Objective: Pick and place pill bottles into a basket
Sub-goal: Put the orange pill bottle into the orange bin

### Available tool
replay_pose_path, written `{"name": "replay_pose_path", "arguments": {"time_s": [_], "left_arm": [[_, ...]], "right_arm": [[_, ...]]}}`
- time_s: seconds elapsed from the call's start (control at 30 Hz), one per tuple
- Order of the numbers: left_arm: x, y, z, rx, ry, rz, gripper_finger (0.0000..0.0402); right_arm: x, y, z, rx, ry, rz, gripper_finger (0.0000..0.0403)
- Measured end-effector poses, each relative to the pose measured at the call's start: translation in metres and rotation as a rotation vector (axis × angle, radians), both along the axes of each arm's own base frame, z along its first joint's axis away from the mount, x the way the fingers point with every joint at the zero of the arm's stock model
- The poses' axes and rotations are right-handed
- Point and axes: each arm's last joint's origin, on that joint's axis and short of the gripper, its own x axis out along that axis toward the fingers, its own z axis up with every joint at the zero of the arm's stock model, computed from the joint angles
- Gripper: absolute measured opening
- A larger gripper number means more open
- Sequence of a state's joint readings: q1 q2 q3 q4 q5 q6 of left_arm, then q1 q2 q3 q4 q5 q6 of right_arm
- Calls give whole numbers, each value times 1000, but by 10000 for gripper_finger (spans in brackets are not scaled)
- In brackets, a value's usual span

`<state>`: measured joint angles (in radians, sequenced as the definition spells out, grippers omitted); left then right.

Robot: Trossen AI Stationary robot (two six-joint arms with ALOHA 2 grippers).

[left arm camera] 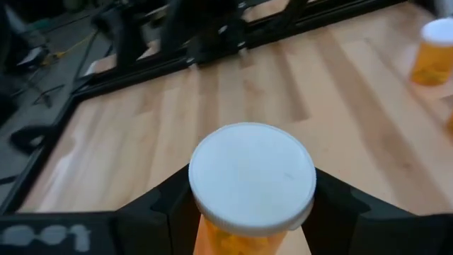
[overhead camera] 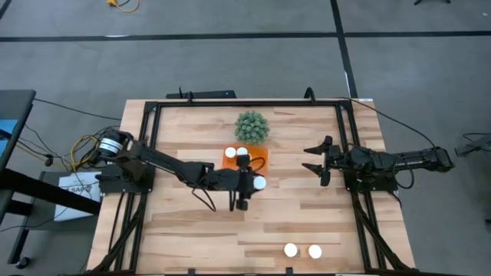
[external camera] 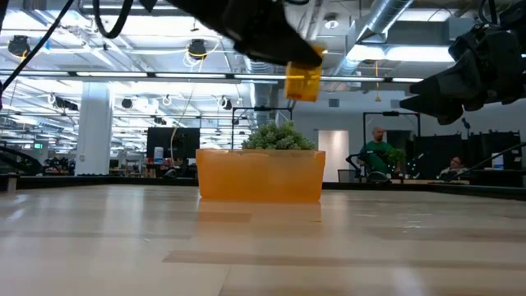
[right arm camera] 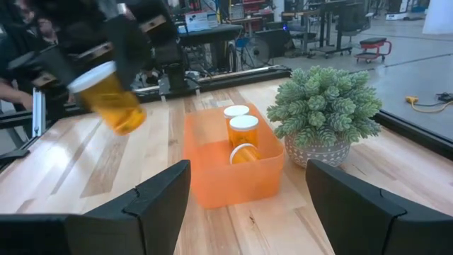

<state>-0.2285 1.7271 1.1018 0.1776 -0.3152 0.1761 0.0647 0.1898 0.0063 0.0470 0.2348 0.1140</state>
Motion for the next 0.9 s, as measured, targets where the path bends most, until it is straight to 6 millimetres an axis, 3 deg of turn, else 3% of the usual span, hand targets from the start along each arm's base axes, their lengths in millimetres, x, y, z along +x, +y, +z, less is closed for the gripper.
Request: {"name": "replay_pose_path", "arguments": {"time_s": [0.27, 0.47, 0.63, 0.9], "left_arm": [[-32, 26, -3, 0, -55, 87, 184], [-53, 47, -18, -25, -97, 153, 184], [-63, 61, -36, -36, -92, 195, 185], [-72, 73, -50, -118, -86, 196, 185]], "right_arm": [[0, 0, 0, 0, 0, 0, 276], [0, 0, 0, 0, 0, 0, 276], [0, 0, 0, 0, 0, 0, 276], [0, 0, 0, 0, 0, 0, 276]]}}
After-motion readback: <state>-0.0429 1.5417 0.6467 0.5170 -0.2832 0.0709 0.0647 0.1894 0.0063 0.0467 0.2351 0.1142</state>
